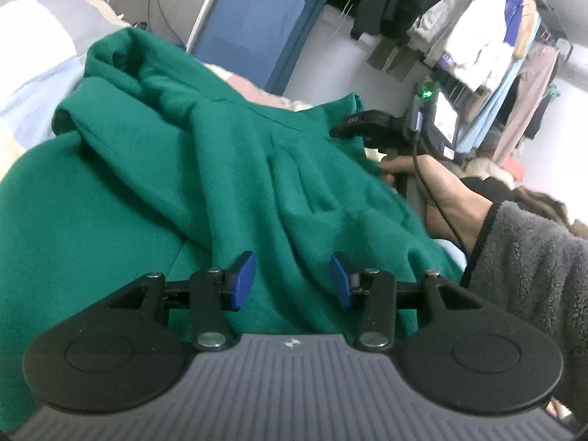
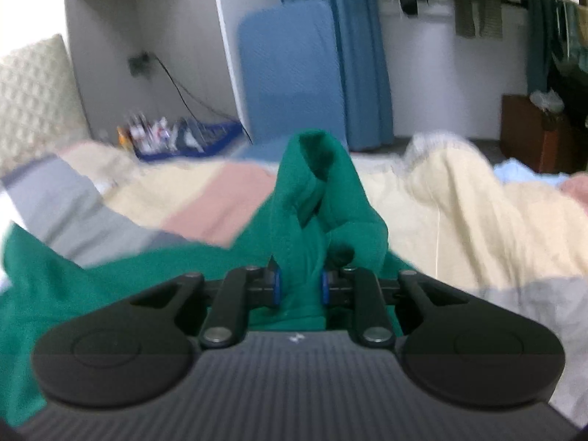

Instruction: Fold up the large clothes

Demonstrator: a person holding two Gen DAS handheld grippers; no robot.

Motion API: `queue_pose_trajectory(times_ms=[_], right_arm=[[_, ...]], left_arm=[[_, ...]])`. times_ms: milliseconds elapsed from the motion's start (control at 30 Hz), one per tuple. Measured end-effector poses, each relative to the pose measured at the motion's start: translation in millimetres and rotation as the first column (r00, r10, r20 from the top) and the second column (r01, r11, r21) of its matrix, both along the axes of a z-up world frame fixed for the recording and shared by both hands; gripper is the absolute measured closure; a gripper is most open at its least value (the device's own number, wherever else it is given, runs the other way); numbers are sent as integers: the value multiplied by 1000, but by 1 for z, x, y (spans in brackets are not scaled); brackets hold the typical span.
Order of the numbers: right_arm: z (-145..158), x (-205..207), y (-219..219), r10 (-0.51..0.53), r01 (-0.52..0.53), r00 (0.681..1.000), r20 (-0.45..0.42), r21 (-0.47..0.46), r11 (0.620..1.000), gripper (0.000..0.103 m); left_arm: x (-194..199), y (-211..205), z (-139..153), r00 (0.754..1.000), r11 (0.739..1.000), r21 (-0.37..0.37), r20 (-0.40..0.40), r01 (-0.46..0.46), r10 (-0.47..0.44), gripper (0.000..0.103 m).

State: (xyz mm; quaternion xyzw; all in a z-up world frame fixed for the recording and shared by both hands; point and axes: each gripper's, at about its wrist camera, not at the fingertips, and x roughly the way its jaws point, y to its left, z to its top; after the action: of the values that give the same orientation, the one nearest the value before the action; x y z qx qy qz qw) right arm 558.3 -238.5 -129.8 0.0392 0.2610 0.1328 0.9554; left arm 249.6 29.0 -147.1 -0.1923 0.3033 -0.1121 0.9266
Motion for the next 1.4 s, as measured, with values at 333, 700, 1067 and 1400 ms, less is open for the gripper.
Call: queue_pose_trajectory(times_ms=[333,700,1067,1400], right_arm=[[-15,-7,-6,27,-28,1000,7,29,999,75],[39,-106,-8,60,-60,998,1,32,998,71],[77,-247,-29,134,-134,990,-50,14,991,71],[70,-306,-66,109,-103,982,-156,43,994,39]], left_arm=[[4,0,-1,999,999,37,-32,-11,12,52],[-46,10,41,997,994,84,19,-72,71,52],[-113,6,77,996,989,125,46,-79,73,47],[-136,27,76,991,986,117,-46,-120,126,40]])
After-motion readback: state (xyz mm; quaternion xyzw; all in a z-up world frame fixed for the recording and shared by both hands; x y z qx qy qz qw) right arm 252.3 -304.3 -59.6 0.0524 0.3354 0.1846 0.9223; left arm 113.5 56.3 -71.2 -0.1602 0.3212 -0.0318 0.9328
